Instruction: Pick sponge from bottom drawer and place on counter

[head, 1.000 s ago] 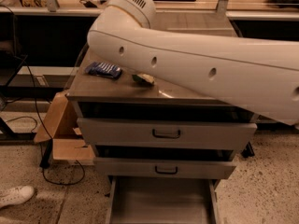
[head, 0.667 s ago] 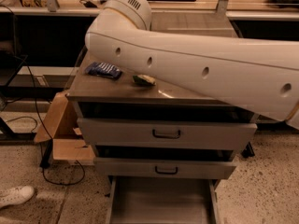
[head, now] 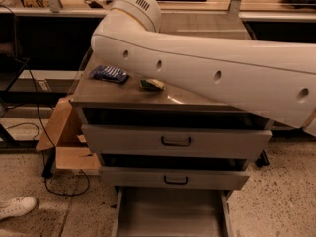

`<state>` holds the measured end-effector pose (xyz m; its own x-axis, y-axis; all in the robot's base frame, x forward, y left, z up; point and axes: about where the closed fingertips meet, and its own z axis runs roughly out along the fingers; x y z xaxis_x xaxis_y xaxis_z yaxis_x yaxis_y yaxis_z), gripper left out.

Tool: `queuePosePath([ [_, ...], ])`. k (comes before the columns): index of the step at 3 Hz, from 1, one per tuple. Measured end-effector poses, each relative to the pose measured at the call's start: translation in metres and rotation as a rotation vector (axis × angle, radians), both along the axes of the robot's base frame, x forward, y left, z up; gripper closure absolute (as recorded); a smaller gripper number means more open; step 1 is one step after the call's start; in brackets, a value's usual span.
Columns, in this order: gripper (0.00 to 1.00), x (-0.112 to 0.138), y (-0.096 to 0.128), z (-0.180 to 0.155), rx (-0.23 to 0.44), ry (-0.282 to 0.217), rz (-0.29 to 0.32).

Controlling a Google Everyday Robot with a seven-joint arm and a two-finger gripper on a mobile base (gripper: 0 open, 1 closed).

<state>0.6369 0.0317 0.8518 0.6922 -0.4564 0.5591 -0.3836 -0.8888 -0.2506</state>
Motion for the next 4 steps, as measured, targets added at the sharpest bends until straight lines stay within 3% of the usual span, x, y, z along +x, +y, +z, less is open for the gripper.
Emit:
queuePosePath([
  [2, 0.04, 0.0000, 0.0000, 0.0000, 0.000, 0.000, 0.000],
  [4, 0.00, -0.0001, -0.0001, 0.0001, 0.000, 0.000, 0.000],
])
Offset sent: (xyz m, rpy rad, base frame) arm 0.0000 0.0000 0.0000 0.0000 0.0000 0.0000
